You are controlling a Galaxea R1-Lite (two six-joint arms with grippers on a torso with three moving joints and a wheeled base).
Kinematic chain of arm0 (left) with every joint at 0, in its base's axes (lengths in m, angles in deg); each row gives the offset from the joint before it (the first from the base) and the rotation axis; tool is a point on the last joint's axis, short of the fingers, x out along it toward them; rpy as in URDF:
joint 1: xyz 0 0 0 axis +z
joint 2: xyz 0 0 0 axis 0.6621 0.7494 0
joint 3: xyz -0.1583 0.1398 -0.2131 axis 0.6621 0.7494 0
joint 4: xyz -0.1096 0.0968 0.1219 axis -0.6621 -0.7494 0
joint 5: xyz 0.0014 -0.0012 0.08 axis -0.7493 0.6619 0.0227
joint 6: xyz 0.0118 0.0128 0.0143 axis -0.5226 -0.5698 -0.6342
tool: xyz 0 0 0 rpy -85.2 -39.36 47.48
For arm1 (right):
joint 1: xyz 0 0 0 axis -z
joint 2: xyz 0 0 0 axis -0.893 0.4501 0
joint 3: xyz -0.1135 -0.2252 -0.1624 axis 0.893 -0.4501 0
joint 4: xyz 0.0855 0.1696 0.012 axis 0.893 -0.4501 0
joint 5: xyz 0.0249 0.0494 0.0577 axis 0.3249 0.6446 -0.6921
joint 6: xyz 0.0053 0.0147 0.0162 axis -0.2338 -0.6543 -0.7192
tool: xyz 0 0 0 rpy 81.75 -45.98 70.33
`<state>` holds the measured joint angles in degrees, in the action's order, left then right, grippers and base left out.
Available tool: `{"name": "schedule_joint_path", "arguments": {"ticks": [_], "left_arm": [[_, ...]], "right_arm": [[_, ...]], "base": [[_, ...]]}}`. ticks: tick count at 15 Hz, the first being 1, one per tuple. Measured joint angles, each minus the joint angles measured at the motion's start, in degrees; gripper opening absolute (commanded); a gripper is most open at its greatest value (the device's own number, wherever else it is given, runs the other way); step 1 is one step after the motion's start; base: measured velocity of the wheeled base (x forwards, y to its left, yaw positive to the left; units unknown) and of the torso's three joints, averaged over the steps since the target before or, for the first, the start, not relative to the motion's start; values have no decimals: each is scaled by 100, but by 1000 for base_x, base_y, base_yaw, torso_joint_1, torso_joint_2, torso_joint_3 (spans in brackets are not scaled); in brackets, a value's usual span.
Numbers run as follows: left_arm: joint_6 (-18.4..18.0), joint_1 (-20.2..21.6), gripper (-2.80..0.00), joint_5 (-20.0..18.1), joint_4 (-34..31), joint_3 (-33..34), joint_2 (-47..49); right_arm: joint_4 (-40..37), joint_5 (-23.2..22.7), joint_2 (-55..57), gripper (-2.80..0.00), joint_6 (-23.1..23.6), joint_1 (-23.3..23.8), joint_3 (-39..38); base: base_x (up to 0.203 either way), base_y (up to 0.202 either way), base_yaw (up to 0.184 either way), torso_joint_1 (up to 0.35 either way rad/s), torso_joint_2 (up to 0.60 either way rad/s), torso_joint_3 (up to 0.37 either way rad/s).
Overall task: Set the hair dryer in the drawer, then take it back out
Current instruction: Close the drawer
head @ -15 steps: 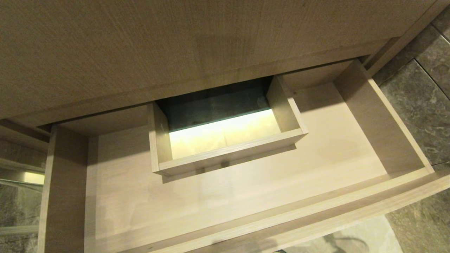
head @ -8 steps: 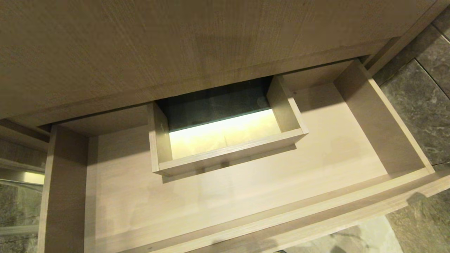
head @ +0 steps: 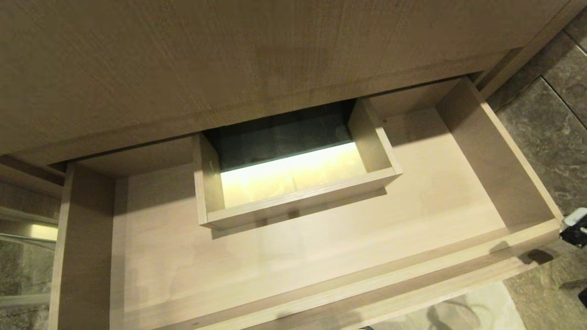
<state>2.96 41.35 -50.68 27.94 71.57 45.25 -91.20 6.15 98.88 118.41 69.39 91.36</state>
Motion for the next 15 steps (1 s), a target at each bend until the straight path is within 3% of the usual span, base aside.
{"name": "schedule_joint_path", "arguments": {"ticks": [7,10,15], "left_arm": [[-2,0,-280,-3,0,0,0],[-2,0,-280,-3,2,0,0],[0,0,-280,0,-2,0,0]], "right_arm": [[1147,-305,371,-280,-12,2,63],[1741,-704,609,-280,-64,7,482],[3622,-1252,1158,-280,-286,14,1522]], "base": [[0,0,0,0,0,0],[0,0,0,0,0,0],[0,0,0,0,0,0]]}}
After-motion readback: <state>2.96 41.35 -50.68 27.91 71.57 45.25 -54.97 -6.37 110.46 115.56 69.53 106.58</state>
